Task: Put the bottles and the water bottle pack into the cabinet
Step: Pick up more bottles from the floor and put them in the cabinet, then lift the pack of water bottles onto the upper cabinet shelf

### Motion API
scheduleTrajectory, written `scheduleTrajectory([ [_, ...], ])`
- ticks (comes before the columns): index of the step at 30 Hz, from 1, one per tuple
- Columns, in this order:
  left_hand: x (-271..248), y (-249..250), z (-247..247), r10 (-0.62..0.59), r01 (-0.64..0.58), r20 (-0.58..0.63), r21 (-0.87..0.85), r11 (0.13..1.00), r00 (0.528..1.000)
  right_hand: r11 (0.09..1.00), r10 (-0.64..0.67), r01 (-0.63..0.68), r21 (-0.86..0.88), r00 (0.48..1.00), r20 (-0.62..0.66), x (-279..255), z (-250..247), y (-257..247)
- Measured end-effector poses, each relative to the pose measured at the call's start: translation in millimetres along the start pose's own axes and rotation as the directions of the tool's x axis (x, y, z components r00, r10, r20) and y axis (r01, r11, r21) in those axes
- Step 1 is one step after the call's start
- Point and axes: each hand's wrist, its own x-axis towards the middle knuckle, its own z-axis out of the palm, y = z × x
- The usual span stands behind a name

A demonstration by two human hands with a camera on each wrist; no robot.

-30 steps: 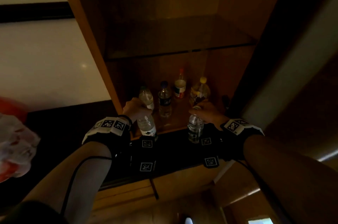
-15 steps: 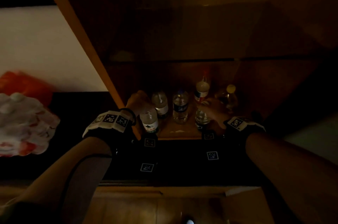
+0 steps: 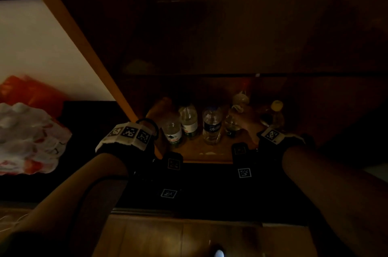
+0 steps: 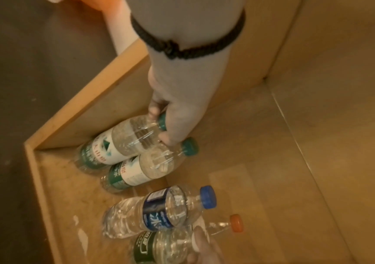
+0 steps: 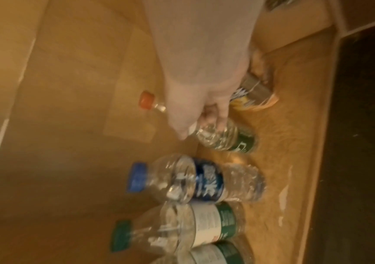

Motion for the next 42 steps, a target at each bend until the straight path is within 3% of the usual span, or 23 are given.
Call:
scheduleTrajectory([
  [8,-13.6,8.7,13.3,0.014,0.001,-0.060,0.247,0.969,0.998,0.998,-0.009,0.009,0.066,1.000,0.006,-1.2,0.8,8.8],
  [11,-16.1,7.0,9.1,0.060,-0.051,-0.059,0.146,0.988,0.996,0.993,0.011,-0.006,0.116,0.999,-0.038,-11.6,0.3,11.1],
  [19,-29.6,-4.8,11.5,0.086,-0.089,-0.087,-0.028,0.996,0.992,0.984,0.063,-0.072,0.160,0.996,0.066,-50.4,1.7,18.0],
  [22,-42.8,-13.3,12.9,0.200,-0.201,-0.141,0.005,0.980,0.970,0.979,0.103,-0.101,0.179,0.995,-0.003,-70.7,13.7,17.4],
  [24,-55.6,-22.2,9.7,0.292,-0.290,-0.102,0.035,0.956,0.951,0.973,0.133,-0.128,0.189,0.991,-0.014,-91.1,24.5,14.4],
  [27,-83.5,-43.1,-2.6,0.451,-0.451,0.012,0.060,0.891,0.893,0.965,0.194,-0.196,0.173,0.981,0.027,-129.7,44.6,6.9],
  [30,-117.8,-78.6,-20.5,0.517,-0.513,0.025,-0.102,0.853,0.855,0.943,0.295,-0.311,0.117,0.946,0.136,-167.1,77.1,-3.2],
  [32,-138.9,-112.3,-32.7,0.503,-0.489,0.079,-0.146,0.860,0.861,0.940,0.319,-0.337,0.051,0.923,0.217,-192.6,106.5,-10.6],
  [36,-169.3,-198.2,-55.0,0.388,-0.370,0.181,-0.128,0.920,0.904,0.962,0.267,-0.268,-0.045,0.898,0.350,-235.2,172.9,-25.2],
  [42,-199.6,-334.6,-96.3,0.124,-0.099,0.132,-0.184,0.978,0.983,0.980,0.190,-0.130,-0.150,0.832,0.521,-260.6,278.7,-78.4],
])
